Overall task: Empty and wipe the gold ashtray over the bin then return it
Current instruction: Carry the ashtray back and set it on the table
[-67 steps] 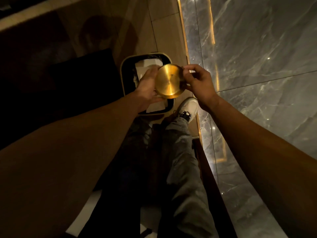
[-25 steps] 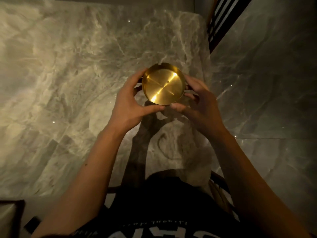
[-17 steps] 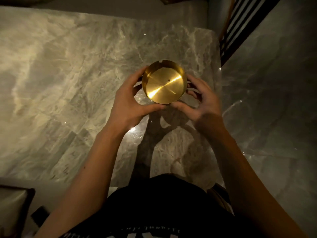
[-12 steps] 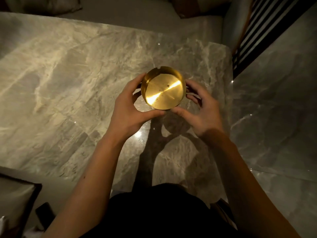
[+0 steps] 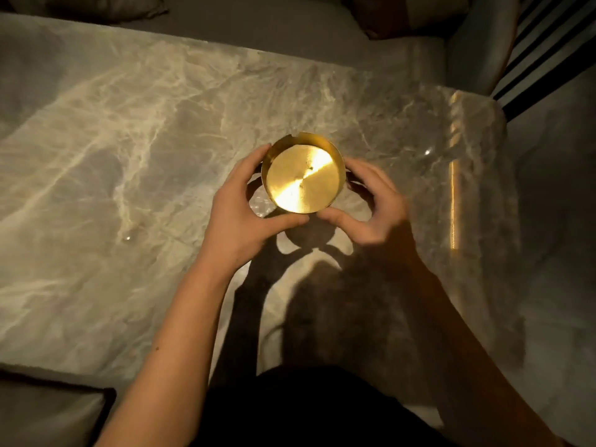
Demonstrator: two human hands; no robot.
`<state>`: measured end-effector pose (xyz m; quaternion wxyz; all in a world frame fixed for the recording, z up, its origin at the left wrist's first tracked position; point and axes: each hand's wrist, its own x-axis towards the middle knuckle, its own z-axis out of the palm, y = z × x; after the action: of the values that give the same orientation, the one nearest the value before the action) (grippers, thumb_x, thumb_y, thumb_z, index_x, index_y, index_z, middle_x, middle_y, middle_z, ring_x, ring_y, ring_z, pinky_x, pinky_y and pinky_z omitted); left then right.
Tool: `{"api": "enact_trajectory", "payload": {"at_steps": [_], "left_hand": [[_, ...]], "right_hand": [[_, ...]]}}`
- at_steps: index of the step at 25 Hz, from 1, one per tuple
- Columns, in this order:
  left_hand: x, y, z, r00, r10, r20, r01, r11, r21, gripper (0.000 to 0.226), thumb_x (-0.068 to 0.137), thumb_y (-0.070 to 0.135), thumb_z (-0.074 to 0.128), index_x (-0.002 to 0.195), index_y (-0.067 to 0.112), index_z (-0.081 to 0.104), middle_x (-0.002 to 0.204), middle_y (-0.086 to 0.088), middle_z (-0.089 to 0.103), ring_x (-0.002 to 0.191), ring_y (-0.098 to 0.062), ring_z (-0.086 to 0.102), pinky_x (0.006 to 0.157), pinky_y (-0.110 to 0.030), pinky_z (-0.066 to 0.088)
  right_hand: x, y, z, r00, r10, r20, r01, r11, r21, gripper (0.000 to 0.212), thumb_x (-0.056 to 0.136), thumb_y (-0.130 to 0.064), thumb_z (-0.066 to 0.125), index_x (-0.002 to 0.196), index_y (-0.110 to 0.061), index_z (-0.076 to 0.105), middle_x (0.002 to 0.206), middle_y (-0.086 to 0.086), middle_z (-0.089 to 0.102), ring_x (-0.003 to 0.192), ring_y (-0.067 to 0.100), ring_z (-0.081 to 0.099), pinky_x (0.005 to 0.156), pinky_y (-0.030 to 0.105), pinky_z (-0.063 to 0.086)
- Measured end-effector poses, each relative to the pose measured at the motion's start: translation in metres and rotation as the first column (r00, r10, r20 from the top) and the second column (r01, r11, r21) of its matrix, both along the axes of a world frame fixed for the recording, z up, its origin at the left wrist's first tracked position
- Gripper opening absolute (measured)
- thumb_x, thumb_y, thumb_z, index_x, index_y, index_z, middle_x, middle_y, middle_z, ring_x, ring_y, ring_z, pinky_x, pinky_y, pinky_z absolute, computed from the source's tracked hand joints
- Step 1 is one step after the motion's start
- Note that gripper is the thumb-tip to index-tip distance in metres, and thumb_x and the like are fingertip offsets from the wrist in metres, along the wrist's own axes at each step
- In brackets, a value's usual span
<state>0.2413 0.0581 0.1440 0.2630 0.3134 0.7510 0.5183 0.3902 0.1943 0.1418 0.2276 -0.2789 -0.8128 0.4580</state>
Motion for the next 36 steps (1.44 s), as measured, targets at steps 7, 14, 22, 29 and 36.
{"api": "enact_trajectory", "payload": {"at_steps": [7, 14, 22, 29, 36], "left_hand": [[-0.098, -0.076, 0.015, 0.999, -0.032, 0.019, 0.031, 0.999, 0.008, 0.099, 0.058, 0.024, 0.093, 0.143, 0.025, 0.044, 0.142, 0.009, 0.053, 0.130, -0.004, 0.049, 0.108, -0.026, 0.044], [-0.114, -0.099, 0.033, 0.995, 0.075, -0.060, -0.074, 0.997, 0.016, 0.096, 0.060, 0.027, 0.092, 0.143, 0.024, 0.043, 0.142, 0.009, 0.052, 0.131, -0.003, 0.047, 0.110, -0.026, 0.041], [-0.149, -0.157, 0.032, 0.984, 0.165, -0.065, -0.169, 0.984, -0.059, 0.098, 0.057, 0.025, 0.093, 0.142, 0.026, 0.043, 0.139, 0.013, 0.052, 0.125, 0.005, 0.048, 0.106, -0.016, 0.040], [-0.267, -0.256, 0.008, 0.983, 0.180, -0.037, -0.182, 0.981, -0.063, 0.096, 0.056, 0.025, 0.093, 0.139, 0.032, 0.044, 0.137, 0.015, 0.053, 0.130, -0.003, 0.048, 0.107, -0.021, 0.040], [-0.380, -0.372, 0.001, 0.990, 0.133, 0.044, -0.134, 0.991, 0.008, 0.100, 0.053, 0.036, 0.090, 0.141, 0.025, 0.043, 0.141, 0.003, 0.053, 0.131, -0.004, 0.051, 0.108, -0.027, 0.045]], "right_hand": [[-0.094, -0.082, 0.025, 1.000, -0.025, 0.008, 0.023, 0.981, 0.194, 0.070, 0.073, -0.025, 0.080, 0.132, -0.002, 0.053, 0.130, 0.003, 0.057, 0.119, 0.010, 0.055, 0.100, 0.025, 0.049], [-0.124, -0.090, 0.039, 0.997, 0.068, 0.036, -0.065, 0.995, -0.079, 0.069, 0.074, -0.022, 0.081, 0.136, -0.020, 0.051, 0.132, -0.011, 0.054, 0.121, 0.002, 0.052, 0.105, 0.026, 0.046], [-0.177, -0.132, 0.023, 0.983, 0.183, 0.015, -0.181, 0.980, -0.086, 0.067, 0.073, -0.019, 0.082, 0.133, -0.018, 0.054, 0.127, -0.010, 0.056, 0.117, 0.004, 0.056, 0.100, 0.022, 0.048], [-0.295, -0.225, 0.013, 0.972, 0.224, 0.071, -0.218, 0.972, -0.084, 0.072, 0.072, -0.030, 0.083, 0.136, -0.018, 0.053, 0.134, -0.005, 0.056, 0.119, 0.005, 0.054, 0.104, 0.024, 0.045], [-0.402, -0.340, 0.014, 0.965, 0.246, 0.093, -0.244, 0.969, -0.039, 0.066, 0.078, -0.030, 0.079, 0.136, -0.013, 0.052, 0.131, 0.001, 0.058, 0.117, 0.009, 0.055, 0.102, 0.032, 0.048]]}}
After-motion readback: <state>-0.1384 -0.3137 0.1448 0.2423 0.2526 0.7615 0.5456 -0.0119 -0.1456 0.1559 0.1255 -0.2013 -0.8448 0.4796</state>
